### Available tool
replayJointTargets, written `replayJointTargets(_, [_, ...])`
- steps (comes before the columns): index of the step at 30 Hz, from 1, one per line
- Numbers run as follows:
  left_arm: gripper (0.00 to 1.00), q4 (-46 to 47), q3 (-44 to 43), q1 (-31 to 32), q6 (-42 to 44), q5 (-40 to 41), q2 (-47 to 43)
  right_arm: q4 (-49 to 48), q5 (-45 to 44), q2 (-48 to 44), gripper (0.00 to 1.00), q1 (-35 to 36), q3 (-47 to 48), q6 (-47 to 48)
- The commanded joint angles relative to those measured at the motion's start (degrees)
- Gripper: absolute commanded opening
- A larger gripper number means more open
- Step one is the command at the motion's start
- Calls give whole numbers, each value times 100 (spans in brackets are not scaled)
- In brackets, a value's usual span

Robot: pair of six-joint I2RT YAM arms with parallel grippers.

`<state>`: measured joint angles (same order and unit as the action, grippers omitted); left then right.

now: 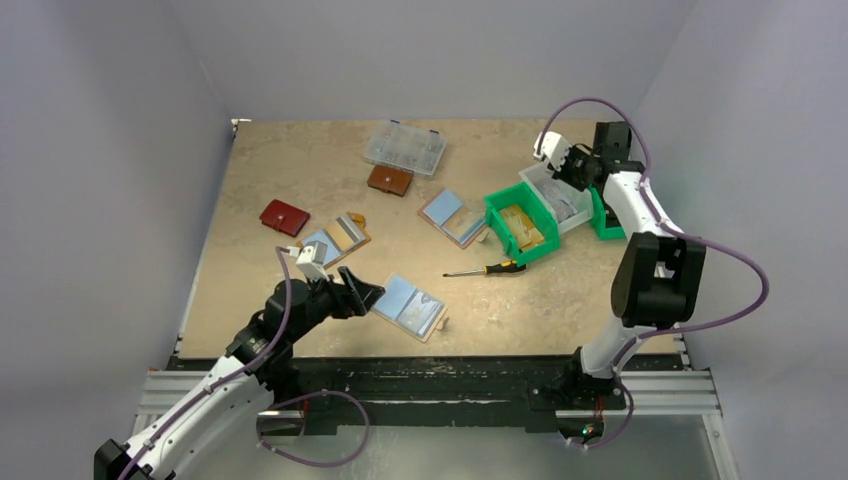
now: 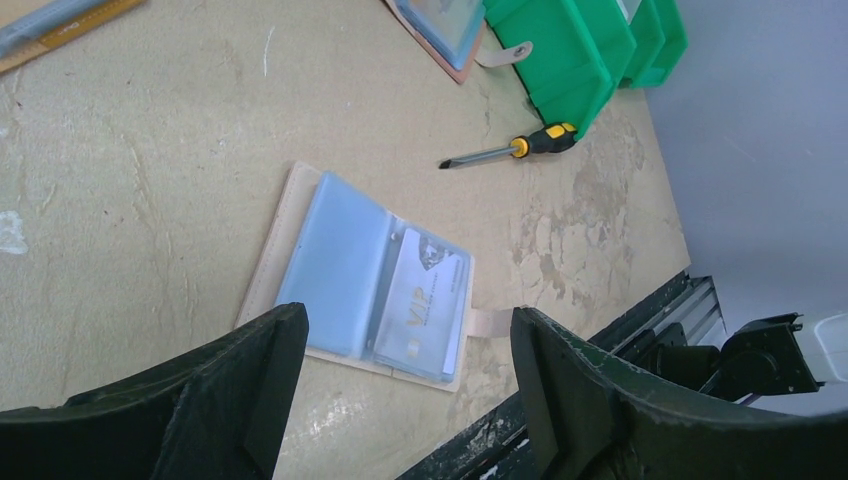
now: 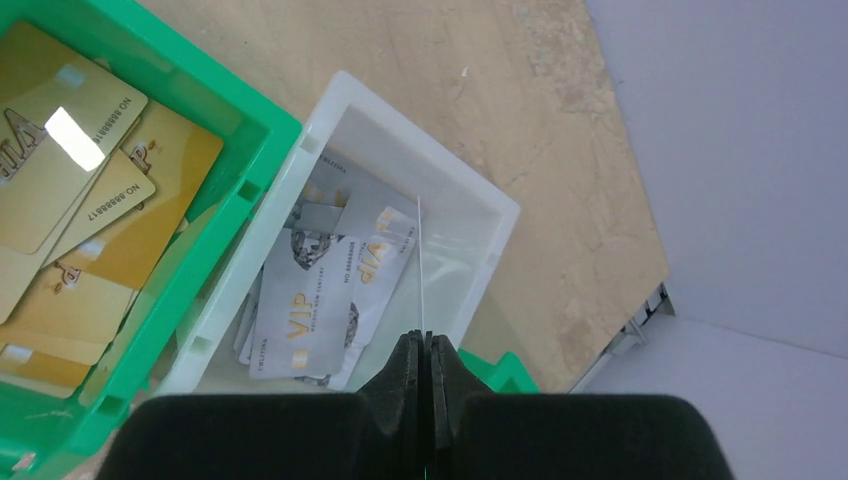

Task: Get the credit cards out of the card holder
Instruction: Place the credit card in the storage box.

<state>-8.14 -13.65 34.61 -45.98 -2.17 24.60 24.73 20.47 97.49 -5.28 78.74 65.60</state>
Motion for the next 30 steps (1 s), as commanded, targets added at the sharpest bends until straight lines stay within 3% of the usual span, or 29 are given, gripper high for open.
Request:
replayJointTargets(1, [78,334,29,-25,-85,-122,138,-849,95,59,0,13,-214,277])
replayJointTargets(6, [78,382,28,-25,-101,-167,304,-1287,195,192,0,13,-724,487])
replayJointTargets(11, [78,311,32,-25,-56,-161,310,-1095,331,340,9,-35,-990,551])
replayJointTargets(19, [78,305,20,-25,-50,-177,300,-687,697,141,37,-234,-1122,274])
replayJointTargets(30, [79,488,56,-25,-141,-336,141,9,1493,-953,39,-413,-991,-561])
